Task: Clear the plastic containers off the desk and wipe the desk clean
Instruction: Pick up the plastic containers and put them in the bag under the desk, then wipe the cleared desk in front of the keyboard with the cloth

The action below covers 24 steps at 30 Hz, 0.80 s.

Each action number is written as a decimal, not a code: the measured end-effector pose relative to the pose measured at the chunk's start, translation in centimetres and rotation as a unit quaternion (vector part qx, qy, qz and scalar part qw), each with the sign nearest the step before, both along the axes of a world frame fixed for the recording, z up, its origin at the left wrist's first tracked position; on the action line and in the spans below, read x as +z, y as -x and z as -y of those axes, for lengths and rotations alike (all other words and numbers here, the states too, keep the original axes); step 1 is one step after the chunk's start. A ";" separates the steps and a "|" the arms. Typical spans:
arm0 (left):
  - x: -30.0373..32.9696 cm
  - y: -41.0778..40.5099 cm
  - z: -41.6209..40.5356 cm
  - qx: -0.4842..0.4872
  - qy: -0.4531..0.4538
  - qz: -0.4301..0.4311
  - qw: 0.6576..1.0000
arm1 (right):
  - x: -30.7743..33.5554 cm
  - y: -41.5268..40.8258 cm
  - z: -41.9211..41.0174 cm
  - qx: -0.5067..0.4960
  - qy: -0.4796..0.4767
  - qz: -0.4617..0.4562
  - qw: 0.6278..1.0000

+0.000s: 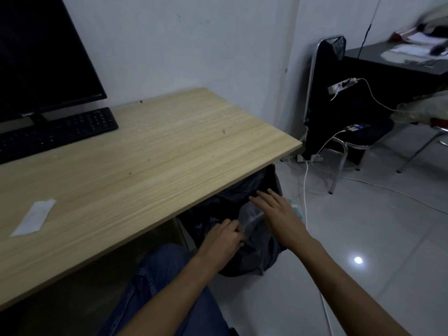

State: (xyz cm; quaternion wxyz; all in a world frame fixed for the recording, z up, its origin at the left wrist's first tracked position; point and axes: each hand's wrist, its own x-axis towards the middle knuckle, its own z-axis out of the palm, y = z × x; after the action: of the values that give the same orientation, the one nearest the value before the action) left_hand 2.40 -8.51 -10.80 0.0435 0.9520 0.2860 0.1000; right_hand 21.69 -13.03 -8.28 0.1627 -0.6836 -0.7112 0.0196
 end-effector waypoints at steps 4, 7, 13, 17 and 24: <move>-0.1 -0.1 0.0 0.020 0.020 -0.034 0.999 | -0.1 0.5 0.8 -0.006 -0.060 -0.032 0.998; -0.5 0.0 0.2 0.029 0.036 -0.014 0.999 | 0.6 1.1 1.6 0.005 -0.099 -0.122 0.988; 0.8 0.1 0.5 0.023 0.050 0.054 0.997 | 2.2 2.5 2.5 -0.029 -0.138 -0.249 0.958; 4.0 0.4 0.6 0.016 0.076 0.117 0.990 | 3.9 3.3 1.8 -0.030 -0.153 -0.283 0.946; 10.0 4.7 0.1 0.026 0.134 0.212 0.968 | 7.7 7.0 -0.5 0.043 -0.134 -0.282 0.949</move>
State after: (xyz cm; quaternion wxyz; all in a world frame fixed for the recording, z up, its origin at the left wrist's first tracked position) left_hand -2.34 -8.58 -0.79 0.2280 0.8869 0.3053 0.2613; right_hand 14.72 -12.53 -0.60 0.4457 -0.5909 -0.6610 0.1238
